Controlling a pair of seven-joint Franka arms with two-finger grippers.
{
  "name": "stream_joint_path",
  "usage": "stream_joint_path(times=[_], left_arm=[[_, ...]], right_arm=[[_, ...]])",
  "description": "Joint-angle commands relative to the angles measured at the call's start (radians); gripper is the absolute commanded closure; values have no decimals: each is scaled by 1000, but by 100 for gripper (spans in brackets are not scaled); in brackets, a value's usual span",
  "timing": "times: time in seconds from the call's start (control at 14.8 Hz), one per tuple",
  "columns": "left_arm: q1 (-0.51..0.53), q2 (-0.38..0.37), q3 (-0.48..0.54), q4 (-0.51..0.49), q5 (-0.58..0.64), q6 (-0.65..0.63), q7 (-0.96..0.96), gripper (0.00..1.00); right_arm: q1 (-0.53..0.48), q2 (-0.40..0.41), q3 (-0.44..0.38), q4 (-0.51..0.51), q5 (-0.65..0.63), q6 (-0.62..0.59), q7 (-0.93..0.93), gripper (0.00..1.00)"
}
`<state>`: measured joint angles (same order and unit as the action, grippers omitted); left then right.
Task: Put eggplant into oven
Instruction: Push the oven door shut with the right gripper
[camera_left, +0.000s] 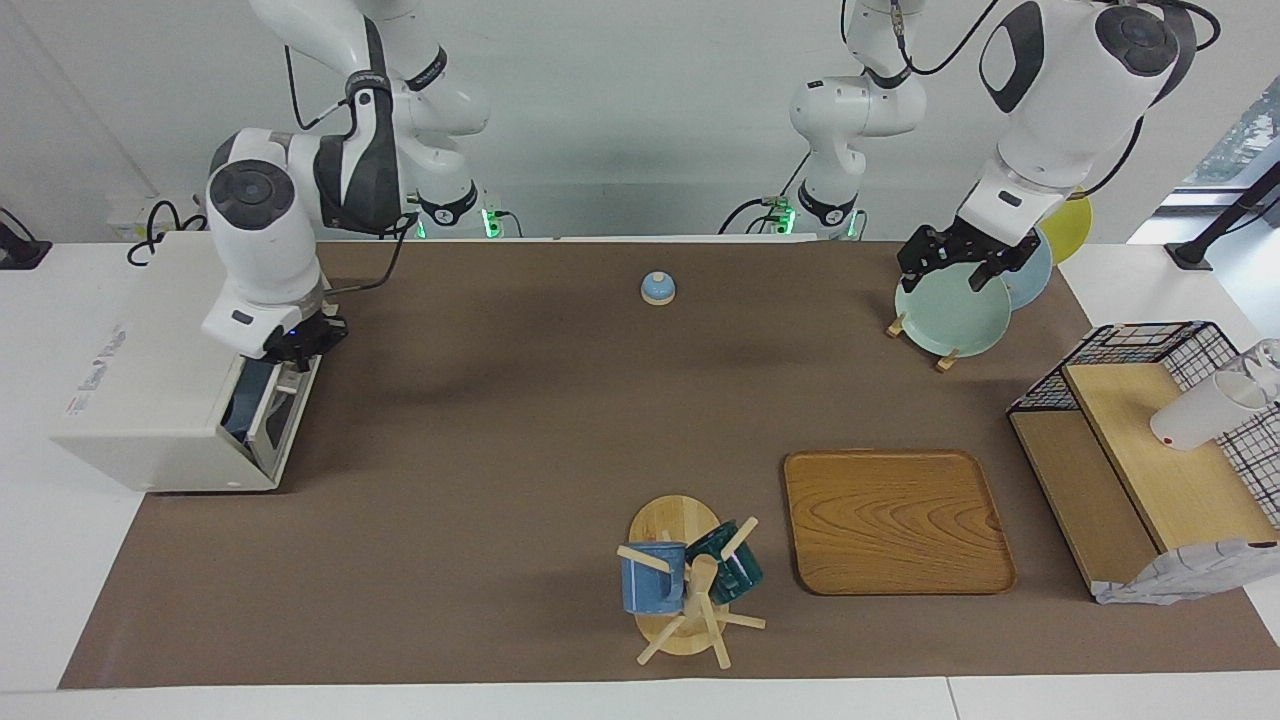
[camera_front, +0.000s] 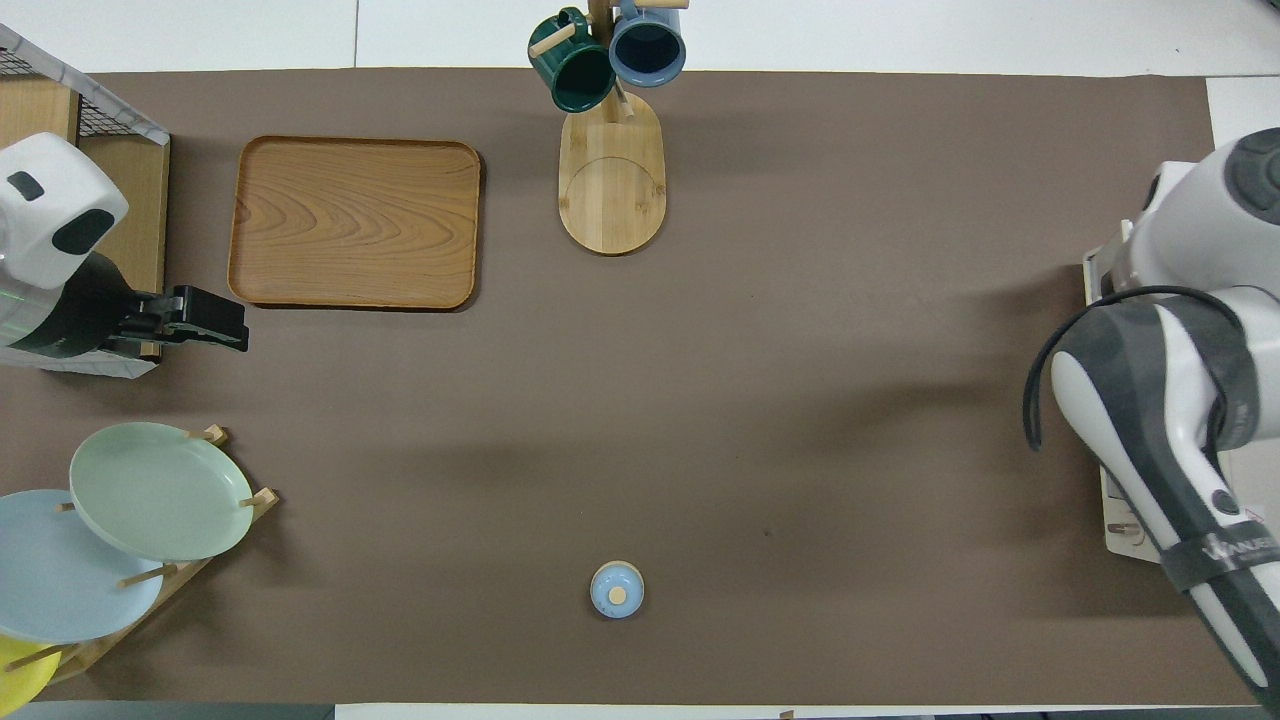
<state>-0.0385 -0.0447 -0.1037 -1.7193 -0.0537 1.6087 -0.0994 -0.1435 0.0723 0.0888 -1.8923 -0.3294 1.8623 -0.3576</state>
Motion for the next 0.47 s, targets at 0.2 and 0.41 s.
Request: stream_joint_path(times=[0.2,0.41], left_arm=[[3,-9,-2,4,17,-12,0,0],[3,-9,-1,3,17,-12,0,0]], right_arm=[[-16,35,0,244,131,-266,38,94],[-15,24,-1,297,269,-334,61,78]])
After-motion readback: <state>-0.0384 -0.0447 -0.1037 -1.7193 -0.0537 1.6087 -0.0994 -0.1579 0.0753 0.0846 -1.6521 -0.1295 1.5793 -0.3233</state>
